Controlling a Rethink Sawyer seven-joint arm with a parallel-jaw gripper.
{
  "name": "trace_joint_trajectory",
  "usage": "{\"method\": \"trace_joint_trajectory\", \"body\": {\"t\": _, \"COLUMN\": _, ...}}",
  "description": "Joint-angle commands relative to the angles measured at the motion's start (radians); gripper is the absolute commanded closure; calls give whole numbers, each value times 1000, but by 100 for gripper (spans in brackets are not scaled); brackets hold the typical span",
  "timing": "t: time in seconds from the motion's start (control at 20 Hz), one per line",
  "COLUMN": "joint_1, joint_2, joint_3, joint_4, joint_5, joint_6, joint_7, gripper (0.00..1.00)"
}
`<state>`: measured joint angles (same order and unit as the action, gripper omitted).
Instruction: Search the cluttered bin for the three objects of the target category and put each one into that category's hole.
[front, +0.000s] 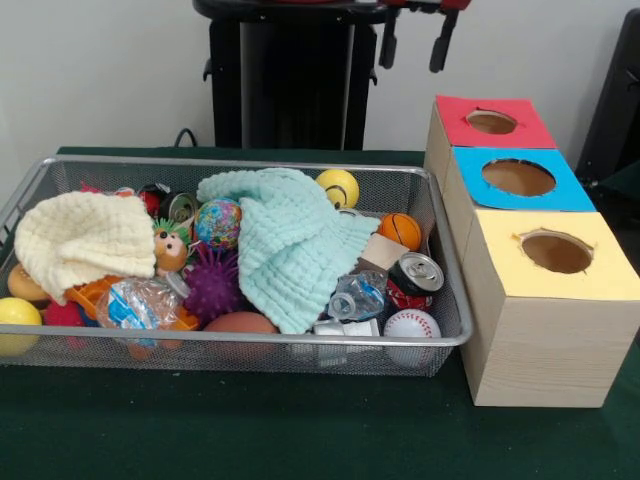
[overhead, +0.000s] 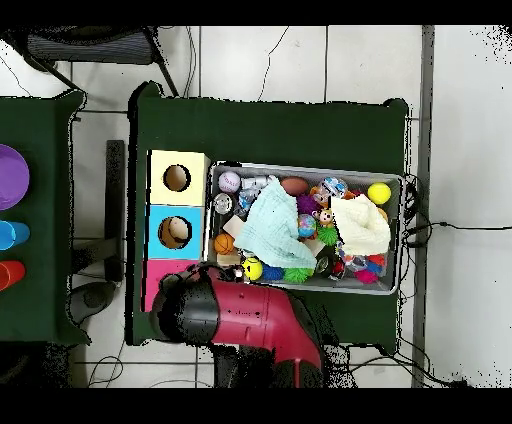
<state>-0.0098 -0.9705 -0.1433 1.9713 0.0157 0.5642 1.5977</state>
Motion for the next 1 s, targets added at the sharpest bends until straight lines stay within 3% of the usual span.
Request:
{"method": "trace_joint_trajectory", "body": {"t": 0.05, "joint_1": -23, "joint_2": 151, "joint_3": -89, "joint_4": -153, "joint_5": 61, "joint_6": -47, "joint_7": 357, "gripper": 0}}
{"method": "trace_joint_trajectory", "body": {"t": 0.3, "joint_1": -58, "joint_2": 214, "joint_3": -85, "joint_4": -213, "joint_5": 96, "joint_6": -57, "joint_7": 359, "gripper": 0}}
{"method": "trace_joint_trajectory", "body": {"t": 0.55, "joint_1": -56, "joint_2": 284, "joint_3": -94, "joint_4": -220, "joint_5": 141, "joint_6": -147, "joint_7": 432, "gripper": 0}}
{"method": "trace_joint_trajectory", "body": {"t": 0.65, "joint_1": -64, "joint_2": 322, "joint_3": -100, "joint_4": -254, "joint_5": 149, "joint_6": -173, "joint_7": 437, "gripper": 0}}
{"method": "trace_joint_trajectory", "body": {"t": 1.0, "joint_1": -83, "joint_2": 435, "joint_3": -125, "joint_4": -418, "joint_5": 172, "joint_6": -125, "joint_7": 423, "gripper": 0}}
